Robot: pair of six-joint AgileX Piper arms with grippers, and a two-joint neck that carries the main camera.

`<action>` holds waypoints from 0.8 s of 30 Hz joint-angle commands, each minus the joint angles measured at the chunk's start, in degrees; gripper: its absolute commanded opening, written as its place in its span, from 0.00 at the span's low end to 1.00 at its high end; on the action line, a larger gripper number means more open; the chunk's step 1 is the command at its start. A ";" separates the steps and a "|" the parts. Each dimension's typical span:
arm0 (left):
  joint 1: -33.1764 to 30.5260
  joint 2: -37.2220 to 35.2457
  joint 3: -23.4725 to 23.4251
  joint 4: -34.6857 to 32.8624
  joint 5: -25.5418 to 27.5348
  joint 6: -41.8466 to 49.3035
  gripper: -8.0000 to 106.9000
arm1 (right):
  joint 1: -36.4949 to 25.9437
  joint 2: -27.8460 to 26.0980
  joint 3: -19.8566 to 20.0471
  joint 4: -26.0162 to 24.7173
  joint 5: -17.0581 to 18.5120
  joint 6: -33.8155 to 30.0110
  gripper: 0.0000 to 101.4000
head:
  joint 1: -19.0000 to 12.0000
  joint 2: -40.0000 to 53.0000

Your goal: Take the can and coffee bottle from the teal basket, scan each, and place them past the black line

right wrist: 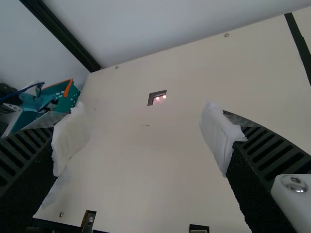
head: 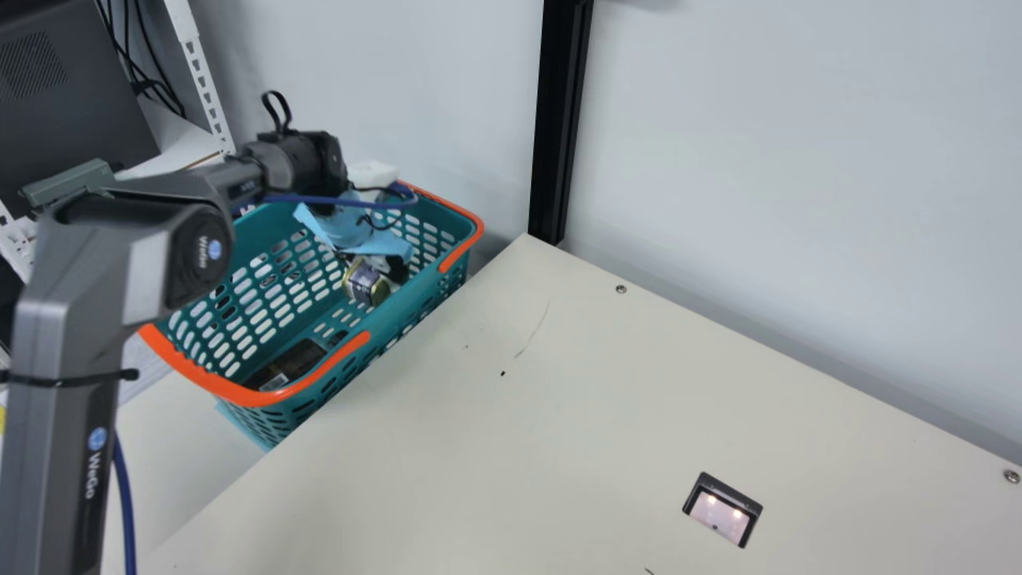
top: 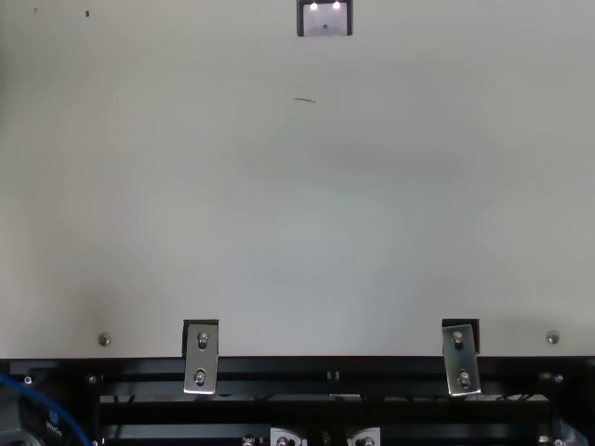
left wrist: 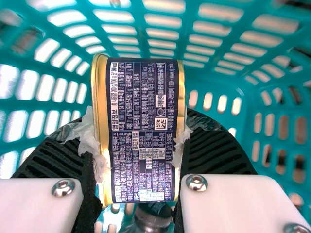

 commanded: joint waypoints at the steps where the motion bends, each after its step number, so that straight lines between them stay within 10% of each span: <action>1: 0.48 -8.24 7.23 -1.66 -3.29 0.41 0.16 | 0.00 0.00 0.00 0.00 0.00 0.00 1.00 | -2.13 0.90; 13: 3.67 -33.02 23.45 -12.80 -2.71 -1.24 0.16 | 0.00 0.00 0.00 0.00 0.00 0.00 1.00 | -2.13 0.90; 24: 7.98 -50.89 28.12 -21.12 17.93 -9.62 0.16 | 0.00 0.00 0.00 0.00 0.00 0.00 1.00 | -2.13 0.90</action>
